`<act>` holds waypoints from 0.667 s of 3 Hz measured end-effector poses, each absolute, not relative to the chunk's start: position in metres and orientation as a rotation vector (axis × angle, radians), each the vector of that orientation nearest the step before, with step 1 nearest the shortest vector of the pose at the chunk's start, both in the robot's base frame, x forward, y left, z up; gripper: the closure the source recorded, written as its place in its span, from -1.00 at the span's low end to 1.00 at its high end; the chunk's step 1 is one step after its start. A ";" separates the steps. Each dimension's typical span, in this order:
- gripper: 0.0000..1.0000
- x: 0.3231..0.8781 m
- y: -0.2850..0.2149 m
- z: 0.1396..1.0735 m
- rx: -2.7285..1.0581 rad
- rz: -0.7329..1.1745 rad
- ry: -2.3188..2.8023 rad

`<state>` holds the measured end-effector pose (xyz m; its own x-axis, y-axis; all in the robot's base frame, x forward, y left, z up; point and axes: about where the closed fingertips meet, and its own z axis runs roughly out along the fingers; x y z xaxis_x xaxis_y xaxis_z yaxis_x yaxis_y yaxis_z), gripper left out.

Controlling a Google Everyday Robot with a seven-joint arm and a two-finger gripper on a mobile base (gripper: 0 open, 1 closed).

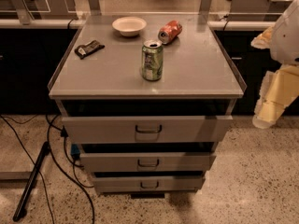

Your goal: Open bottom drawer

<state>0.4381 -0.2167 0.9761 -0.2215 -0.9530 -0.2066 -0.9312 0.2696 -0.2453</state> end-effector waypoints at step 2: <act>-0.69 0.438 -0.217 0.976 -1.725 -0.098 2.232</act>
Offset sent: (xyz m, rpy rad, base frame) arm 0.0000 0.0000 0.0000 0.0000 0.0000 0.0000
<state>0.4381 -0.2166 0.9760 -0.2214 -0.9530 -0.2068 -0.9312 0.2696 -0.2454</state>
